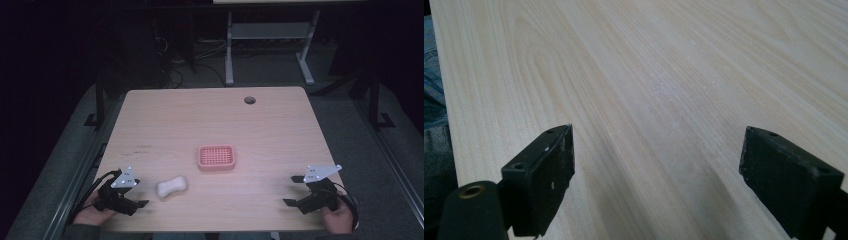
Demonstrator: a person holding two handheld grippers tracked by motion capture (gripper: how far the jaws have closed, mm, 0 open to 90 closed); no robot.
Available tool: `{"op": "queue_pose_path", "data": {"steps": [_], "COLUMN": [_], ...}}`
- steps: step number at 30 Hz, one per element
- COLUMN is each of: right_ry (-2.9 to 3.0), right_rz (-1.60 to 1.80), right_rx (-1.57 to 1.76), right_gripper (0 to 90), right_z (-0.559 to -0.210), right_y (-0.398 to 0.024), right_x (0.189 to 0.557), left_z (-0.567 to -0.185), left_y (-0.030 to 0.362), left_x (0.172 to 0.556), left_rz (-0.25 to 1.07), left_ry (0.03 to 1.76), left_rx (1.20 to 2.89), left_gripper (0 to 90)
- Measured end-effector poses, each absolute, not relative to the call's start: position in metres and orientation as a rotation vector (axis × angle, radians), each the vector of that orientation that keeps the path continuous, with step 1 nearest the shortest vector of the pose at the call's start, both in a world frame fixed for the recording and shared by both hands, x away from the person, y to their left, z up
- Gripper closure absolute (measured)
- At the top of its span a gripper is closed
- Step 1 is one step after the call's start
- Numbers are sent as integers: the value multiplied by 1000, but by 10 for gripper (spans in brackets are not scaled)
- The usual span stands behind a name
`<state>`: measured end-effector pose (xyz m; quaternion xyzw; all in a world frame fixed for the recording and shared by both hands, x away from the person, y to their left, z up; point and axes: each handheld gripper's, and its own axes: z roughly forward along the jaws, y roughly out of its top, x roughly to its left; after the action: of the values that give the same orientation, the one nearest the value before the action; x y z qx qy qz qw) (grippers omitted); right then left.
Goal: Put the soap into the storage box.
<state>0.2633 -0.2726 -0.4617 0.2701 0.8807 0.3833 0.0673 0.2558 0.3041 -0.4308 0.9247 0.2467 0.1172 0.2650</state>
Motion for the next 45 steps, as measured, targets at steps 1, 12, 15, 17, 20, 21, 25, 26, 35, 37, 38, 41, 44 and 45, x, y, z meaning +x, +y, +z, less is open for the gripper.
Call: {"op": "queue_pose_path", "data": {"steps": [1, 12, 15, 17, 20, 21, 25, 26, 35, 37, 38, 41, 44, 45], "right_ry": [2655, 2657, 2658, 2658, 2658, 2659, 2660, 2660, 2660, 2661, 2661, 2661, 2661, 2661], "right_rz": [1155, 1154, 1154, 1154, 1154, 1155, 1154, 1154, 1156, 1155, 1155, 1156, 1159, 1159], "right_rx": [815, 811, 810, 810, 809, 808, 808, 808, 804, 802, 801, 801, 800, 800], "right_gripper": [142, 141, 142, 142, 142, 141, 141, 142, 142, 142, 141, 142, 142, 142], "right_z": [-462, -462, -462, -462, -461, -461, -461, -461, -461, -461, -461, -461, -461, -461], "right_y": [-273, -272, -272, -272, -272, -272, -272, -272, -272, -271, -271, -271, -272, -272], "right_x": [263, 264, 264, 264, 264, 264, 264, 264, 264, 264, 265, 265, 265, 265], "left_z": [-431, -430, -431, -431, -430, -430, -430, -431, -429, -429, -429, -429, -430, -430], "left_y": [304, 299, 296, 295, 294, 293, 293, 293, 291, 290, 289, 287, 284, 282], "left_x": [256, 256, 256, 256, 256, 256, 256, 256, 256, 257, 257, 258, 258, 259], "left_rz": [318, 322, 320, 319, 317, 318, 323, 320, 317, 309, 307, 306, 298, 303], "left_ry": [666, 645, 640, 635, 637, 633, 625, 627, 627, 626, 625, 618, 615, 608], "left_rx": [2498, 2505, 2512, 2513, 2515, 2516, 2517, 2517, 2514, 2507, 2507, 2510, 2515, 2518], "left_gripper": [235, 235, 236, 236, 236, 236, 236, 235, 238, 238, 238, 238, 238, 238]}}
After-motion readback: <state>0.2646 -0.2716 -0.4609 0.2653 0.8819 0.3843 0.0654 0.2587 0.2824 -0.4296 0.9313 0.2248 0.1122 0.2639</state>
